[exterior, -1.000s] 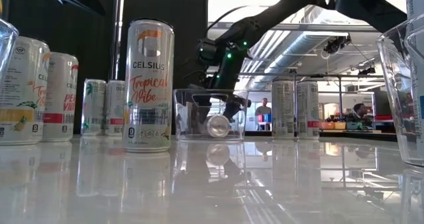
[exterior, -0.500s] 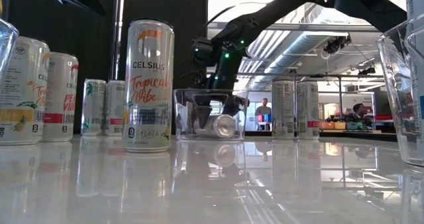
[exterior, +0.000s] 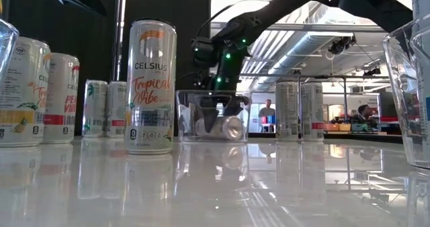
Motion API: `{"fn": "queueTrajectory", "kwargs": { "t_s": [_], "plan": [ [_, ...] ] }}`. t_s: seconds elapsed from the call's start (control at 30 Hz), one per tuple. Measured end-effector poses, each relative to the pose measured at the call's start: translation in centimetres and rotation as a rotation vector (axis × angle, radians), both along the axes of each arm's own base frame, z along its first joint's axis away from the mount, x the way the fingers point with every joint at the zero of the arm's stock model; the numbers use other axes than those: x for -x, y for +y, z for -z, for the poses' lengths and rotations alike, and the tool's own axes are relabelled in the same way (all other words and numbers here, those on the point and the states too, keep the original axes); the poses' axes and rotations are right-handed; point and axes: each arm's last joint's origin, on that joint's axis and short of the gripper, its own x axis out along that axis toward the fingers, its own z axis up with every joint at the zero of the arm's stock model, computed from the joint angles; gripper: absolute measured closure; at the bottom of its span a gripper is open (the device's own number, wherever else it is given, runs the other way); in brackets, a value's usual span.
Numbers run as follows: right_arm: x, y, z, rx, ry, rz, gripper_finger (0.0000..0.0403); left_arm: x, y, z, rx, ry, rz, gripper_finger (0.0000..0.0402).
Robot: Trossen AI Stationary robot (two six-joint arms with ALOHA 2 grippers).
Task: Sort soda cans
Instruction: Remove white yellow soda can from the top middle transparent bin
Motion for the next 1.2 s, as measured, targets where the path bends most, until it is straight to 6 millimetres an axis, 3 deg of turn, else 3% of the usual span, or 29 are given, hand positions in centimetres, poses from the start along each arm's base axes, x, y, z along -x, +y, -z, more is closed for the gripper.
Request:
{"fn": "queueTrajectory", "kwargs": {
  "t_s": [0.17, 0.53, 0.87, 1.0, 1.2],
  "plan": [
    [-0.2, 1.3, -0.8, 0.095, 0.036, -0.051, 0.0156, 0.0, -0.1, 0.0, 0.005, -0.003, 0.001, 0.0401],
    [1.1, 2.3, -6.2, 0.197, 0.016, -0.062, 0.0159, 0.0, -0.1, 0.0, 0.004, -0.003, 0.001, 0.0401],
    [1.6, 2.5, -7.4, 0.216, -0.053, -0.056, 0.0159, 0.0, -0.1, 0.0, 0.000, 0.001, 0.004, 0.0401],
    [2.9, 2.8, -7.4, 0.209, -0.066, -0.044, 0.0159, 0.1, -0.1, 0.0, -0.001, 0.001, 0.004, 0.0401],
    [5.0, 3.5, -8.5, 0.208, -0.220, -0.050, 0.0159, 0.1, -0.1, 0.0, -0.004, 0.000, 0.003, 0.0401]
  ]
}}
